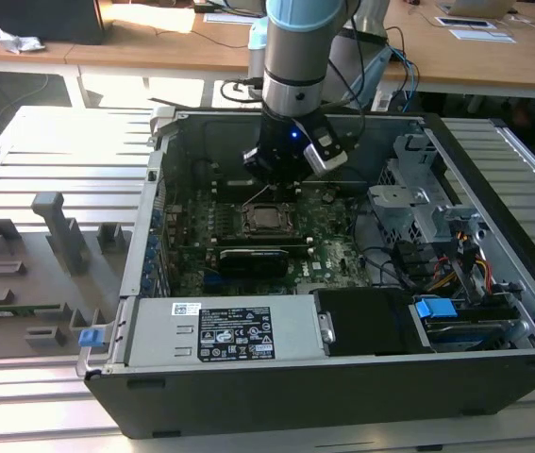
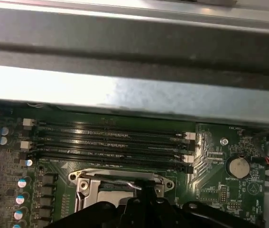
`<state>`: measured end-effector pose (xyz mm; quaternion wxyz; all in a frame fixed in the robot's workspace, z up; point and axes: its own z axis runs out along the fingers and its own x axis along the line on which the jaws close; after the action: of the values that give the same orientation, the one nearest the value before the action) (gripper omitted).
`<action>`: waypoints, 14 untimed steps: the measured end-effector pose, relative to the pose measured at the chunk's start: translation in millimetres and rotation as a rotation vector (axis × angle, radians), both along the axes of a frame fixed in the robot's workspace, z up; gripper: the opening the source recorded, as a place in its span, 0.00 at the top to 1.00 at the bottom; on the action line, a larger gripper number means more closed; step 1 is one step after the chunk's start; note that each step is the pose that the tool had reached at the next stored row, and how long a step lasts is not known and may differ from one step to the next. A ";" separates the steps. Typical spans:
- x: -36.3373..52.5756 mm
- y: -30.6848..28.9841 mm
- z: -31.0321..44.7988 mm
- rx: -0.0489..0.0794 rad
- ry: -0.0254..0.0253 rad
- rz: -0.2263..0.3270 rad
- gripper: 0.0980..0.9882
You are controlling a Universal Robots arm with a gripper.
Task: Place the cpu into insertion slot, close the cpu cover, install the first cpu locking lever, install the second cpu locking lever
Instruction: 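Install the first cpu locking lever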
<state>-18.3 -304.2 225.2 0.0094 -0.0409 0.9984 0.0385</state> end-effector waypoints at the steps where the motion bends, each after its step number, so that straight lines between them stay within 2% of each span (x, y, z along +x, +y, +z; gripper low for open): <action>1: 0.0 0.0 3.6 0.000 0.0001 0.000 0.99; 6: 0.0 0.0 21.0 0.000 0.0001 0.000 0.99; 12: -2.2 -0.5 21.1 -0.001 0.0002 0.000 0.99; 14: -4.1 -5.4 18.2 -0.004 0.0002 0.000 0.99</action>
<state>-22.4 -309.6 243.4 0.0092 -0.0409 0.9985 0.0363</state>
